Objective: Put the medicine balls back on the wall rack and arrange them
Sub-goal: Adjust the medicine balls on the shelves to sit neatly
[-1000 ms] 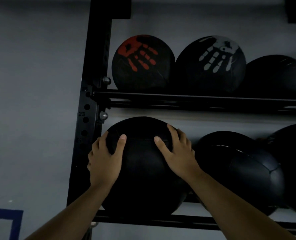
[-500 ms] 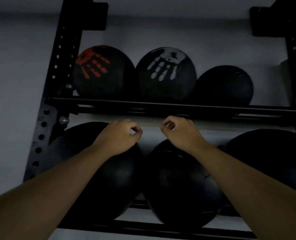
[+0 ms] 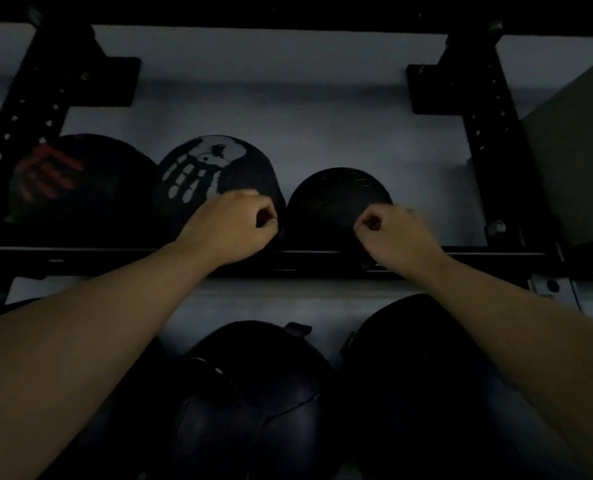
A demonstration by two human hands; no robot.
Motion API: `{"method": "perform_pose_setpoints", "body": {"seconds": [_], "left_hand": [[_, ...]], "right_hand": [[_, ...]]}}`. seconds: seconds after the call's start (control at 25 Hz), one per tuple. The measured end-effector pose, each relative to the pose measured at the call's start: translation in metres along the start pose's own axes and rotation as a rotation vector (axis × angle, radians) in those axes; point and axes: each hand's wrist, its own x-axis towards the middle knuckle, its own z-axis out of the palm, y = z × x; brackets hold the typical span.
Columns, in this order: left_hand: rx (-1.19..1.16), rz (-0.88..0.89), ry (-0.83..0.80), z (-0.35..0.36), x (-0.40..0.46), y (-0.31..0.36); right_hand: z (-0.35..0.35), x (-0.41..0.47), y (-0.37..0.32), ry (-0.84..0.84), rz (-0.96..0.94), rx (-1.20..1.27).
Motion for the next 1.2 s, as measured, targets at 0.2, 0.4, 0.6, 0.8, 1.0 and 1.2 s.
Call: {"method": "perform_pose_setpoints", "body": {"seconds": [0.2,0.4,0.6,0.8,1.0,1.2], "left_hand": [[-0.106,-0.041,0.122,0.027,0.051,0.033],[-0.323,-0.291,0.178,0.054,0.105,0.057],[-0.518,-0.447,0.056,0.086,0.138,0.059],[-0.477,-0.430,0.196,0.112,0.144,0.056],[-0.496,-0.422,0.331,0.120,0.136,0.057],[-0.464,-0.407,0.322,0.122,0.134,0.060]], "right_hand": [[-0.022,0.037,0.037,0.105,0.076,-0.050],[-0.023,0.082,0.052,0.036,0.226,0.166],[0.004,0.123,0.056,-0.153,0.408,0.510],[0.041,0.144,0.061,-0.111,0.439,0.716],[0.047,0.149,0.066,-0.063,0.347,0.754],[0.043,0.149,0.069,-0.082,0.298,0.668]]}}
